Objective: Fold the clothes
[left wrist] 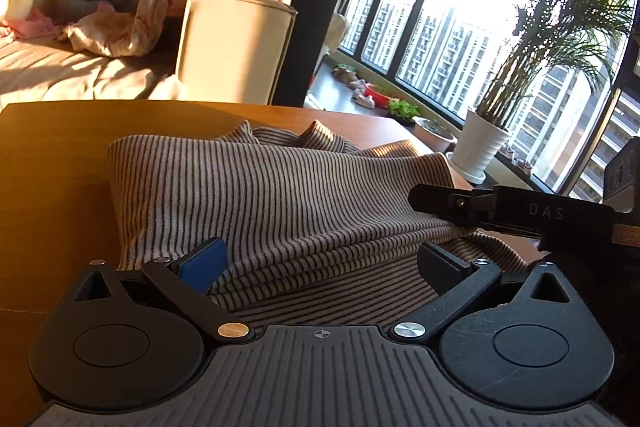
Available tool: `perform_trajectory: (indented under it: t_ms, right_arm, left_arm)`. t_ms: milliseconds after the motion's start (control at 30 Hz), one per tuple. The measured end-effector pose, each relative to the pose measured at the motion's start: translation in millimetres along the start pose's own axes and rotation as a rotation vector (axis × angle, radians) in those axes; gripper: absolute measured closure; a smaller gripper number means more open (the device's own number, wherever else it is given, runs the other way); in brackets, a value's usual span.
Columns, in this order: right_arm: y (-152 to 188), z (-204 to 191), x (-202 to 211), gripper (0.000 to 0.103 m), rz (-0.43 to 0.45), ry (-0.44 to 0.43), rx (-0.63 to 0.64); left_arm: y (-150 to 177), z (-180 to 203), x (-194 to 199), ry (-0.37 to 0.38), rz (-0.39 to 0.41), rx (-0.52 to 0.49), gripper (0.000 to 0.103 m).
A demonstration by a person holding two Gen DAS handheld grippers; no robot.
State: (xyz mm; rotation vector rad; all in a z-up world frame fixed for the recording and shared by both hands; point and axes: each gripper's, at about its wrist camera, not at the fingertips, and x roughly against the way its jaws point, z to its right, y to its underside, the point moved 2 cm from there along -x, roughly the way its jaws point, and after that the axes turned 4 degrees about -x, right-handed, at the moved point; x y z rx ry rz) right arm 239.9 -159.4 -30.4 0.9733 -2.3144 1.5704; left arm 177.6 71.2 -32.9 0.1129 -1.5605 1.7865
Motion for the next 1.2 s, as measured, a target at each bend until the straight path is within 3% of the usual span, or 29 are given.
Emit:
perform_trajectory:
  t_ms: [133,200,267,400,533,600,733,767,833,900,1067,1100,1200]
  right_arm:
    - [-5.2,-5.4,2.7,0.063,-0.059,0.042,0.168]
    - [-13.6,-5.0,10.4,0.07,-0.059,0.048,0.201]
    - [-28.6,-2.3,16.5,0.071,-0.039,0.057,0.223]
    - [-59.2,14.0,2.0,0.068,-0.07,0.086,0.179]
    - [-71.6,38.1,-23.3,0.053,-0.132,0.073,0.086]
    - [-72.5,42.0,-30.9,0.052,-0.135,0.081,0.076]
    - [-79.4,10.7,-15.8,0.055,0.01,0.077,0.225]
    - [-82.8,-1.0,-14.9,0.056,0.011,0.048,0.258]
    - [-91.4,-19.8,-22.1,0.056,-0.034,-0.018,0.252]
    - [-96.2,-33.8,-42.6,0.055,-0.072,-0.031,0.239]
    - [-87.7,-49.0,-118.0,0.056,-0.155,0.07,0.292]
    - [-82.4,-47.9,-130.9,0.059,-0.179,0.09,0.301]
    - [-67.6,-49.1,-141.9,0.084,-0.192,0.105,0.35]
  left_arm:
    - [-17.0,-12.7,18.8,0.04,-0.015,0.022,0.0]
    - [-31.7,-21.7,34.8,-0.004,0.03,0.019,0.0]
    - [-46.7,-35.9,42.8,-0.072,0.04,0.015,0.0]
    - [-60.9,-67.7,26.4,-0.116,-0.069,0.07,0.001]
    - [-56.6,-89.0,4.7,-0.084,-0.124,0.147,0.002]
    - [-53.1,-95.4,-3.1,-0.059,-0.125,0.186,0.002]
    - [-50.7,-98.2,-10.5,-0.076,-0.107,0.206,0.005]
    - [-52.2,-95.4,-9.7,-0.087,-0.1,0.19,0.009]
    - [-56.1,-87.7,-6.8,-0.116,-0.083,0.146,0.013]
    - [-60.0,-80.0,-3.9,-0.145,-0.066,0.101,0.013]
    - [-58.7,-69.1,11.5,-0.146,-0.046,0.081,0.008]
    - [-58.0,-69.8,16.5,-0.14,-0.038,0.09,0.008]
    - [-57.9,-74.3,32.4,-0.118,-0.002,0.12,0.006]
